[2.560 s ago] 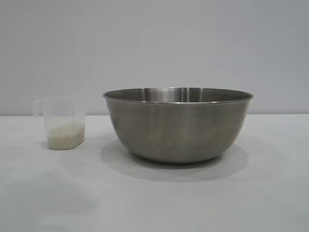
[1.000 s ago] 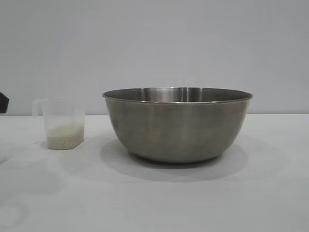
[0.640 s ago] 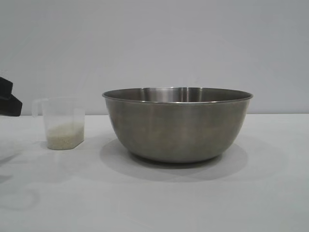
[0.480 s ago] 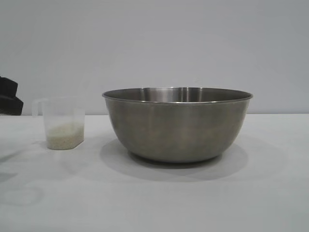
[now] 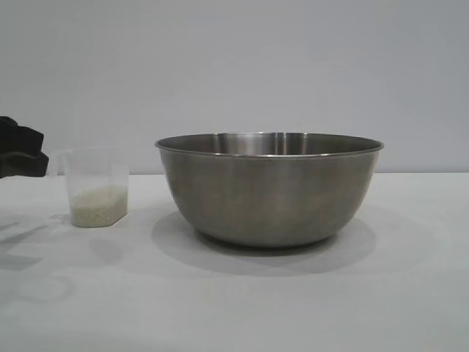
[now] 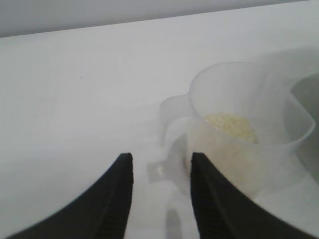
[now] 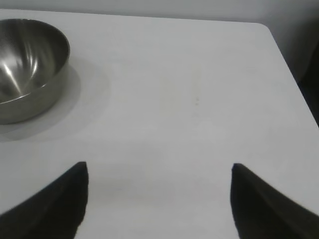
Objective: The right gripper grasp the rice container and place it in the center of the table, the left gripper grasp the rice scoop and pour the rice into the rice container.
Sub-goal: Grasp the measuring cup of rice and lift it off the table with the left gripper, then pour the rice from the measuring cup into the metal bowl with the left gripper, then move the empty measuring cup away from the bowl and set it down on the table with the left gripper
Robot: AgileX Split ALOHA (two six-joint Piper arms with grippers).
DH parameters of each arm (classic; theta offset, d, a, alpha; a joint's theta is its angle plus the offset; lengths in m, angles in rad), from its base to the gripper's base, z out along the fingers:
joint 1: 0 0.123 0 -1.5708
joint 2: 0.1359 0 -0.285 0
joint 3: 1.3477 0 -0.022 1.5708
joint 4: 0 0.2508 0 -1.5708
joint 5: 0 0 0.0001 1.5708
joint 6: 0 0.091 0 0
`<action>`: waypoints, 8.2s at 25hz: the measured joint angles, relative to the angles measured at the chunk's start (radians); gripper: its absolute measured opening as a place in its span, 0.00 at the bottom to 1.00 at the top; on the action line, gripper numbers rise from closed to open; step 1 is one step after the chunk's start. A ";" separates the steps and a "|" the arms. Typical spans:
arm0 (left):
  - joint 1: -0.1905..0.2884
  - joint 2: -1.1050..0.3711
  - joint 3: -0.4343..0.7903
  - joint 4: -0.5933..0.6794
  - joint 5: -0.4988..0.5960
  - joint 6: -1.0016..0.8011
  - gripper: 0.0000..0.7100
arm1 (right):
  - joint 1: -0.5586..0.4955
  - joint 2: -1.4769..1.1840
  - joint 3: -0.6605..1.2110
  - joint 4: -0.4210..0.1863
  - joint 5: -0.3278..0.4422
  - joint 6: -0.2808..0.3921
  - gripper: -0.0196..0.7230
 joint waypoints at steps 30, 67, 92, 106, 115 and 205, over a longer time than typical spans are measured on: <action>0.000 0.156 -0.255 0.092 0.002 0.016 0.00 | 0.000 0.000 0.000 0.000 0.000 0.000 0.77; -0.091 -0.073 -0.508 0.655 0.007 0.539 0.00 | 0.000 0.000 0.000 0.000 0.000 0.000 0.77; -0.159 -0.073 -0.508 0.799 0.067 1.271 0.00 | 0.000 0.000 0.000 0.000 0.000 0.000 0.77; -0.184 -0.073 -0.508 0.833 0.067 1.631 0.00 | 0.000 0.000 0.000 0.000 0.000 0.000 0.77; -0.219 -0.073 -0.510 0.846 0.067 1.810 0.00 | 0.000 0.000 0.000 0.000 0.000 0.000 0.77; -0.219 -0.073 -0.204 -0.437 0.001 0.361 0.00 | 0.000 0.000 0.000 0.000 0.000 0.000 0.77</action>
